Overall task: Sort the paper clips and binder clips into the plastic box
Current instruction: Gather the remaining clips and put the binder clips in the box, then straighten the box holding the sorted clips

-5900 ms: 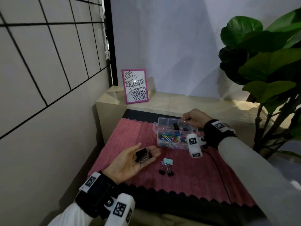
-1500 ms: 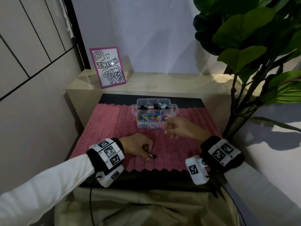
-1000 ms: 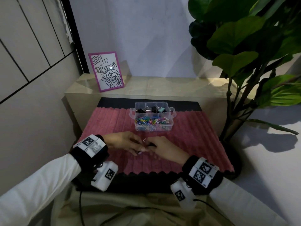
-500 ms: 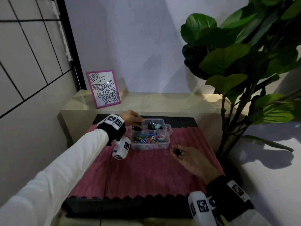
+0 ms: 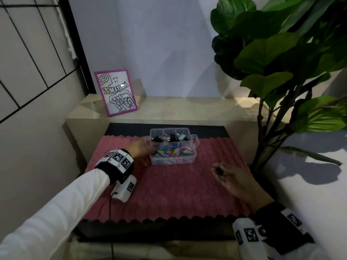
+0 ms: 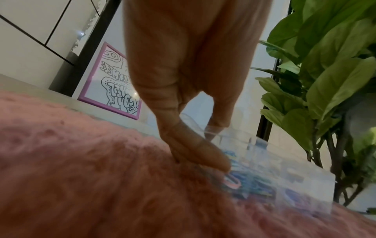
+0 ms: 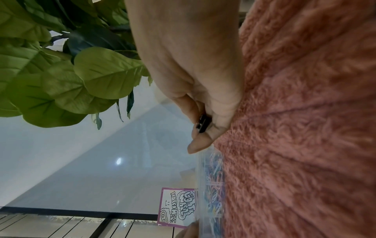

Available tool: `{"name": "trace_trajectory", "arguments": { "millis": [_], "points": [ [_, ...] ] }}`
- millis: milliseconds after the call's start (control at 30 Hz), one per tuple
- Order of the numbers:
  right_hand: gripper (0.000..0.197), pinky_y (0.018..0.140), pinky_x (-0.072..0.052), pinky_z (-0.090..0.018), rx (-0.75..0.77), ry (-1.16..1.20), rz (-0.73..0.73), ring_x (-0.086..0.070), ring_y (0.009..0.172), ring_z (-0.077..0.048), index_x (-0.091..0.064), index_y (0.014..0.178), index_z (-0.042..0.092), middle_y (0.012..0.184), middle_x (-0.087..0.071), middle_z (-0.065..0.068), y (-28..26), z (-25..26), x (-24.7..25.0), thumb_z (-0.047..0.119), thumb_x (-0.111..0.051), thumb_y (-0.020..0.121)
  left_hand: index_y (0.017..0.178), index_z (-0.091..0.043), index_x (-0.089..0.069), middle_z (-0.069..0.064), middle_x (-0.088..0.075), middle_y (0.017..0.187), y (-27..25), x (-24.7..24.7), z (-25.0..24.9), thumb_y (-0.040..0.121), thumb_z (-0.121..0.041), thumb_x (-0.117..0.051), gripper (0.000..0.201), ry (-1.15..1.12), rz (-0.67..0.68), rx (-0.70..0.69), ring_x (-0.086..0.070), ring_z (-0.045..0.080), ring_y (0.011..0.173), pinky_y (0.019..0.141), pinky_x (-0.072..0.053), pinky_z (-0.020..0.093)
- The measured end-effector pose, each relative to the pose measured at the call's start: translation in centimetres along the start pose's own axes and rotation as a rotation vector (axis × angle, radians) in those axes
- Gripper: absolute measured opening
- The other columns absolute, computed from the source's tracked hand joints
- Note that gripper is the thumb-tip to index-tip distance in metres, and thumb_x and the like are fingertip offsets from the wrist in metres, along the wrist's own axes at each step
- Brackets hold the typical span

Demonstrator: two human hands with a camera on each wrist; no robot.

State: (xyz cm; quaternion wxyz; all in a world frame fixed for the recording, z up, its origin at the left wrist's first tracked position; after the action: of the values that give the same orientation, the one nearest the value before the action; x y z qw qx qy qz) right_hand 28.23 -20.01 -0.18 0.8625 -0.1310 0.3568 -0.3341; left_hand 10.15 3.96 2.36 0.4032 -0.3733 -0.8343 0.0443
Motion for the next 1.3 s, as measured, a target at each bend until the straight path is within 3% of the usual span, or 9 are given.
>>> {"name": "trace_trajectory", "arguments": {
  "millis": [233,367,600,700,833,1033,1133,1200,1300],
  "points": [
    [0.025,0.058,-0.055,-0.016,0.047,-0.155,0.036,-0.067,0.066,-0.012,-0.065,0.082,0.006,0.070,-0.071,-0.005,-1.1,0.5,0.7,0.005,-0.043,0.093,0.073,-0.006,-0.053,-0.001,-0.065,0.048,-1.6,1.4,0.4,0.089,-0.008,-0.055,0.016,-0.152,0.037,-0.181,-0.062,0.008,0.039,0.036,-0.047,0.015],
    [0.015,0.071,-0.050,-0.019,0.113,-0.342,0.063,-0.063,0.071,-0.011,-0.059,0.092,0.003,0.080,-0.074,-0.007,-2.2,1.1,1.9,0.006,-0.045,0.092,0.097,-0.004,-0.051,0.009,-0.065,0.074,-4.8,1.1,1.3,0.086,-0.002,-0.056,0.012,-0.186,-0.007,-0.197,-0.064,0.013,0.043,0.042,-0.054,0.023],
    [0.013,0.061,-0.049,-0.009,0.395,-0.806,-0.016,-0.061,0.064,-0.006,-0.067,0.081,0.010,0.068,-0.068,0.004,-3.4,3.1,-0.3,0.007,-0.056,0.088,0.089,-0.023,-0.051,0.008,-0.065,0.082,-12.4,-1.5,5.0,0.085,0.001,-0.054,0.024,-0.287,0.030,-0.151,-0.068,0.025,0.053,0.050,-0.058,0.039],
    [0.011,0.057,-0.049,-0.011,0.482,-0.931,0.072,-0.061,0.061,0.003,-0.064,0.087,0.015,0.079,-0.066,0.003,-3.5,2.1,-2.7,0.005,-0.061,0.084,0.099,-0.022,-0.052,0.002,-0.067,0.090,-14.7,-2.9,5.2,0.084,-0.005,-0.059,0.024,-0.304,0.052,-0.160,-0.070,0.024,0.058,0.047,-0.057,0.032],
    [0.008,0.063,-0.053,-0.018,0.554,-1.160,0.239,-0.067,0.075,-0.013,-0.064,0.088,0.015,0.082,-0.068,0.002,-2.4,-0.5,-6.6,0.010,-0.067,0.082,0.110,-0.008,-0.052,0.015,-0.070,0.095,-14.4,-4.2,4.7,0.085,-0.009,-0.060,0.026,-0.253,0.024,-0.205,-0.070,0.022,0.056,0.045,-0.055,0.027],
    [0.010,0.060,-0.040,0.000,0.656,-1.404,0.314,-0.056,0.066,0.008,-0.065,0.092,0.006,0.084,-0.064,-0.003,0.4,-2.2,-8.9,0.001,-0.061,0.085,0.094,-0.012,-0.050,0.008,-0.068,0.080,-11.4,-4.0,3.6,0.087,-0.015,-0.058,0.011,-0.212,-0.006,-0.209,-0.064,0.010,0.044,0.040,-0.050,0.019],
    [0.014,0.068,-0.041,0.002,0.609,-1.478,0.376,-0.059,0.078,0.006,-0.068,0.097,0.009,0.095,-0.068,0.000,0.1,-1.8,-7.7,0.005,-0.059,0.087,0.099,-0.013,-0.058,0.009,-0.072,0.089,-11.0,-3.4,4.8,0.087,-0.027,-0.059,0.019,-0.167,0.018,-0.228,-0.069,0.016,0.062,0.059,-0.058,0.027],
    [0.017,0.069,-0.042,0.001,0.637,-1.431,0.301,-0.060,0.078,0.008,-0.068,0.097,0.016,0.094,-0.068,0.006,-0.6,-0.3,-5.6,0.006,-0.057,0.088,0.103,-0.020,-0.063,-0.015,-0.071,0.095,-11.0,-2.2,6.6,0.084,-0.031,-0.062,0.021,-0.053,-0.033,-0.282,-0.068,0.006,0.079,0.080,-0.055,0.032],
    [0.020,0.074,-0.039,-0.003,0.752,-1.429,0.038,-0.062,0.089,-0.009,-0.066,0.104,0.011,0.100,-0.066,0.001,-1.7,1.6,-0.6,0.004,-0.057,0.088,0.123,-0.024,-0.056,-0.026,-0.052,0.119,-12.3,-0.5,9.6,0.084,-0.026,-0.062,0.039,0.187,-0.170,-0.370,-0.052,0.000,0.114,0.100,-0.034,0.015]
  ]
}}
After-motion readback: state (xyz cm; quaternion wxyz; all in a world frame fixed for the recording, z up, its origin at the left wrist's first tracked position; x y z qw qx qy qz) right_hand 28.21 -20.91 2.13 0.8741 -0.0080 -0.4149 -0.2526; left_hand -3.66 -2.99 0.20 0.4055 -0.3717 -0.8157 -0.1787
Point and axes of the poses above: each hand's wrist, its own y-axis towards the middle knuckle, its own x-axis out of the back of the hand, z = x × y, the point moved 1 cm from there along y, towards the middle knuckle
